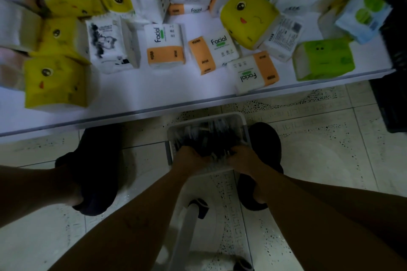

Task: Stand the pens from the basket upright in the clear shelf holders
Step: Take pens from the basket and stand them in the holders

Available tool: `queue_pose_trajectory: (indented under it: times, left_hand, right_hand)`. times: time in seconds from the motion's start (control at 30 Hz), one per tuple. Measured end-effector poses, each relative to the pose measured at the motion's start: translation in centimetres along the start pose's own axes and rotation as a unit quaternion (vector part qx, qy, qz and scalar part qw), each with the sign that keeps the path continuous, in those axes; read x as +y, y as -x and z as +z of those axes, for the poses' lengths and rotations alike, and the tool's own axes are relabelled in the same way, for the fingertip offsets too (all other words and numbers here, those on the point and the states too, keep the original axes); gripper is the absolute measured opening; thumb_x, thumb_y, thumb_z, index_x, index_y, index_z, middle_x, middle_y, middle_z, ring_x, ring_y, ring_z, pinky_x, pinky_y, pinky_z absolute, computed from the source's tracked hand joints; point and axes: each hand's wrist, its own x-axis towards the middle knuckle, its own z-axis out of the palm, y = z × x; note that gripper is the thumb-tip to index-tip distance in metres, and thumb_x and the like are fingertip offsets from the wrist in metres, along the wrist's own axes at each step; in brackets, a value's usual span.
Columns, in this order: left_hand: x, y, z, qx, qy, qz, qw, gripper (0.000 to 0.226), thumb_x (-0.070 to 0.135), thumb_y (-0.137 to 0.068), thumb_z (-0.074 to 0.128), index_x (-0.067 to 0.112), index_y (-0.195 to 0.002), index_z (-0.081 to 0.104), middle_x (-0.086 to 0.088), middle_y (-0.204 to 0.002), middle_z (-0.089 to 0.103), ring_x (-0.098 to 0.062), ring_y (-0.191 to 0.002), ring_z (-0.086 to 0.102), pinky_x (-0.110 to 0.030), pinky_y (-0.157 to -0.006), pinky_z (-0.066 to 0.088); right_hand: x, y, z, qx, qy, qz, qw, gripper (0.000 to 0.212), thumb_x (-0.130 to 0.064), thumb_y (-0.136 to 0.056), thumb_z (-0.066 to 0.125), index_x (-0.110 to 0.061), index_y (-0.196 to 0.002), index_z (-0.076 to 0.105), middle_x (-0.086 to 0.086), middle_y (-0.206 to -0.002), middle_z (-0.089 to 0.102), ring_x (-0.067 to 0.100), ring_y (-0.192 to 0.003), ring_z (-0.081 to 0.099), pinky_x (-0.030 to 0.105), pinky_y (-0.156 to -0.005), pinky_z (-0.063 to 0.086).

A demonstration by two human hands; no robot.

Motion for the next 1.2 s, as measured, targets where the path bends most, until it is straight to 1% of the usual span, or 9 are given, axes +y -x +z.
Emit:
queue_pose_trajectory:
  times: [0.13,0.3,0.53,0.6,0.7,0.83,0.97,1.13,1.2]
  left_hand:
    - [-0.4,-0.2,-0.7,0.009,0.008,-0.004,1.000,0.018,0.018,-0.085,0.070,0.005,-0.076,0.061,-0.012,-0.075,0.063,-0.017,-0.061,0.056,-0.028,-0.061,0.048]
    - [0.1,2.3,-1.8,-0.031,0.119,-0.005,0.992,0.023,0.009,-0.098,0.049,0.007,-0.122,0.047,-0.015,-0.096,0.062,-0.018,-0.068,0.059,-0.019,-0.045,0.050]
    - [-0.4,6.2,-4.3,-0.013,0.153,0.041,0.987,0.027,-0.009,-0.091,0.040,-0.002,-0.114,0.054,-0.014,-0.084,0.062,-0.021,-0.066,0.060,-0.030,-0.053,0.052]
    - [-0.1,7.8,-4.9,0.005,0.151,0.065,0.986,0.023,-0.007,-0.091,0.037,0.001,-0.102,0.055,-0.010,-0.075,0.057,-0.018,-0.060,0.053,-0.023,-0.045,0.044]
    - [0.5,10.1,-5.8,0.051,0.164,0.105,0.980,0.025,0.009,-0.099,0.034,0.012,-0.093,0.058,-0.005,-0.071,0.053,-0.015,-0.059,0.048,-0.023,-0.048,0.038]
    - [0.8,12.5,-7.5,0.122,0.182,0.182,0.959,0.024,0.034,-0.101,0.039,0.019,-0.093,0.056,-0.010,-0.081,0.058,-0.026,-0.069,0.057,-0.029,-0.063,0.042]
    - [1.7,15.1,-10.1,0.126,0.211,0.227,0.942,0.018,0.019,-0.102,0.041,0.015,-0.092,0.056,-0.007,-0.072,0.058,-0.011,-0.048,0.052,-0.023,-0.046,0.045]
    - [4.3,18.0,-12.4,0.142,0.206,0.274,0.929,0.025,0.027,-0.102,0.041,0.012,-0.102,0.061,-0.002,-0.079,0.060,-0.013,-0.057,0.049,-0.024,-0.052,0.038]
    - [5.2,19.2,-13.2,0.160,0.172,0.321,0.918,0.028,0.038,-0.099,0.046,0.014,-0.102,0.060,0.000,-0.073,0.060,-0.010,-0.055,0.049,-0.025,-0.053,0.037]
  right_hand:
    - [0.2,1.1,-0.1,0.092,-0.017,-0.034,0.995,0.038,-0.024,-0.090,0.062,-0.009,-0.056,0.056,0.007,-0.056,0.049,0.014,-0.051,0.044,0.015,-0.048,0.031]
    - [-1.7,3.0,-0.5,0.138,-0.047,-0.030,0.989,0.050,-0.023,-0.080,0.075,-0.017,-0.043,0.041,-0.003,-0.046,0.038,0.005,-0.044,0.038,0.015,-0.040,0.032]
    - [-3.3,6.0,0.5,0.100,-0.028,-0.074,0.992,0.025,-0.033,-0.081,0.067,-0.014,-0.096,0.061,0.002,-0.088,0.063,0.025,-0.094,0.062,0.037,-0.088,0.050]
    - [-4.7,8.2,-0.3,0.087,-0.055,-0.101,0.990,0.023,-0.015,-0.087,0.060,-0.010,-0.109,0.056,0.005,-0.089,0.059,0.025,-0.088,0.059,0.031,-0.077,0.050]
    - [-6.6,11.1,-1.2,0.095,-0.050,-0.116,0.987,0.013,-0.004,-0.094,0.046,-0.008,-0.081,0.047,0.006,-0.071,0.047,0.017,-0.062,0.045,0.026,-0.060,0.039]
    - [-9.5,14.7,-2.7,0.132,-0.118,-0.134,0.975,0.033,-0.009,-0.097,0.040,-0.021,-0.067,0.039,0.001,-0.064,0.044,0.014,-0.053,0.041,0.022,-0.048,0.033]
    - [-11.9,18.4,-3.6,0.180,-0.182,-0.202,0.945,0.032,-0.033,-0.100,0.042,-0.027,-0.069,0.048,-0.006,-0.067,0.048,0.013,-0.064,0.048,0.025,-0.057,0.033]
    - [-13.6,21.0,-4.0,0.270,-0.250,-0.281,0.887,0.035,-0.035,-0.103,0.036,-0.019,-0.126,0.056,-0.008,-0.110,0.057,0.014,-0.104,0.054,0.024,-0.082,0.039]
    - [-14.2,21.9,-4.4,0.252,-0.306,-0.312,0.863,0.032,-0.031,-0.103,0.038,-0.030,-0.134,0.045,-0.010,-0.092,0.057,0.010,-0.080,0.055,0.026,-0.069,0.042]
